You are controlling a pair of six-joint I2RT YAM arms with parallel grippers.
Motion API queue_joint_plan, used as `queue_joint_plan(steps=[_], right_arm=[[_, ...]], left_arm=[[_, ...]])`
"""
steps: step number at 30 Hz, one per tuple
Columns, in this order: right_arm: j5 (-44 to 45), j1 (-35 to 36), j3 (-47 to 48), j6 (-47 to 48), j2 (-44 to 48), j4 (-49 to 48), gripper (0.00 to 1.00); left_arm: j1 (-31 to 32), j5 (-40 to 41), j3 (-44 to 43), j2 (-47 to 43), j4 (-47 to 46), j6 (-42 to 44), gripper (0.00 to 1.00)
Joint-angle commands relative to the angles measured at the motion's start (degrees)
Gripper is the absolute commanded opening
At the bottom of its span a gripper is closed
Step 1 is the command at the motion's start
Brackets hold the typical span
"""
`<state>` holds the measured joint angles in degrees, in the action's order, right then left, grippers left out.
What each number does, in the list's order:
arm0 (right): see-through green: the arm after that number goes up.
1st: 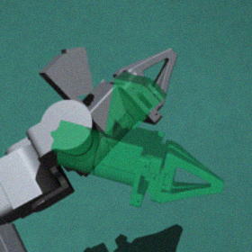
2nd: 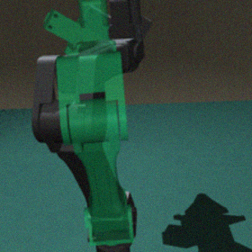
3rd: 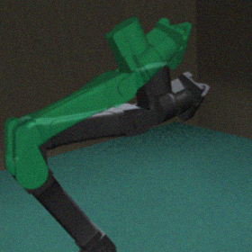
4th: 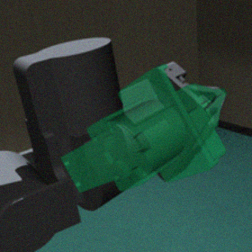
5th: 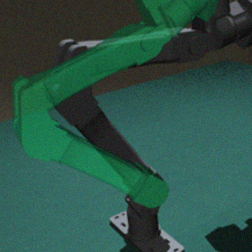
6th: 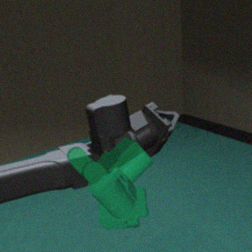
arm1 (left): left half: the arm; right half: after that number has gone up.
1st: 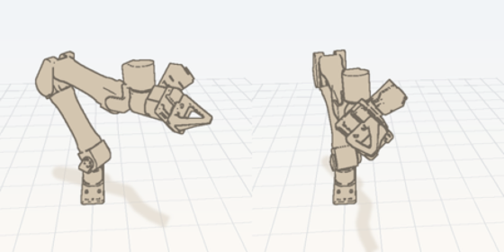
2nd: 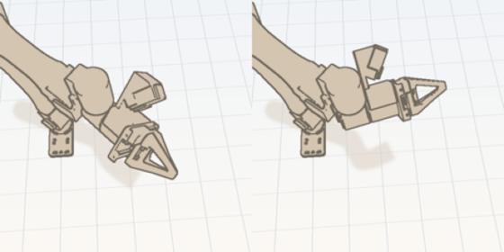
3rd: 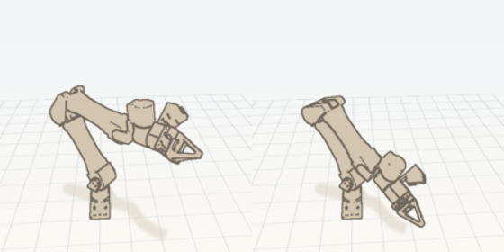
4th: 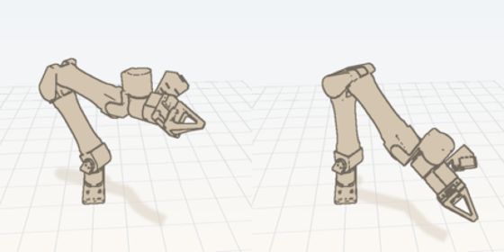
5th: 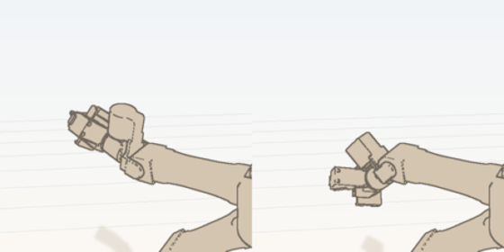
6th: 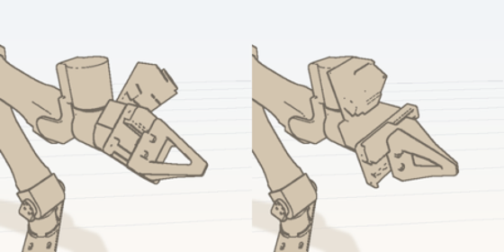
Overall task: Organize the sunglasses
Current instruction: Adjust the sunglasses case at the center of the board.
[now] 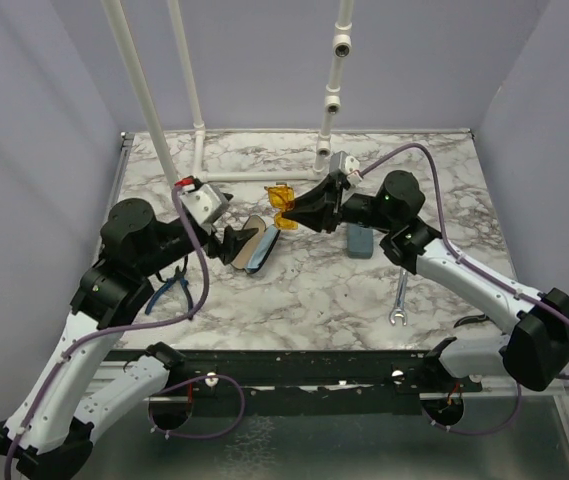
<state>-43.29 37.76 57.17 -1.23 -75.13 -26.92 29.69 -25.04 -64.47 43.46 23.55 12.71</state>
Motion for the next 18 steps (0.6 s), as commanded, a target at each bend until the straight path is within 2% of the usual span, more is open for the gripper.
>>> queue_joint_plan(steps=[1, 5, 7, 12, 14, 18], right_arm=[[4.89, -2.97, -2.61, 0.4, 1.04, 4.13, 0.22], [7.48, -5.14, -4.25, 0.7, 1.32, 6.39, 0.21], [8.93, -5.39, -4.57, 3.5, 1.89, 8.33, 0.21], [11.02, -5.36, -4.69, 7.57, 4.34, 13.55, 0.21], [12.16, -5.39, -4.9, 8.9, 5.97, 15.43, 0.21], [13.66, -5.35, -5.93, 11.33, 9.11, 18.46, 0.21]], left_arm=[[-0.16, 15.43, -0.69, 6.03, 11.12, -5.32, 0.79], [-0.54, 12.79, -1.1, 10.93, 15.83, -6.76, 0.86], [-1.23, 12.38, -2.34, 15.72, 20.88, -6.93, 0.86], [-5.62, 8.76, -5.22, 29.74, 30.77, -1.96, 0.67], [-6.47, 9.06, -4.11, 32.14, 29.73, 0.83, 0.66], [-7.93, 12.79, 0.77, 33.62, 21.36, 3.23, 0.66]])
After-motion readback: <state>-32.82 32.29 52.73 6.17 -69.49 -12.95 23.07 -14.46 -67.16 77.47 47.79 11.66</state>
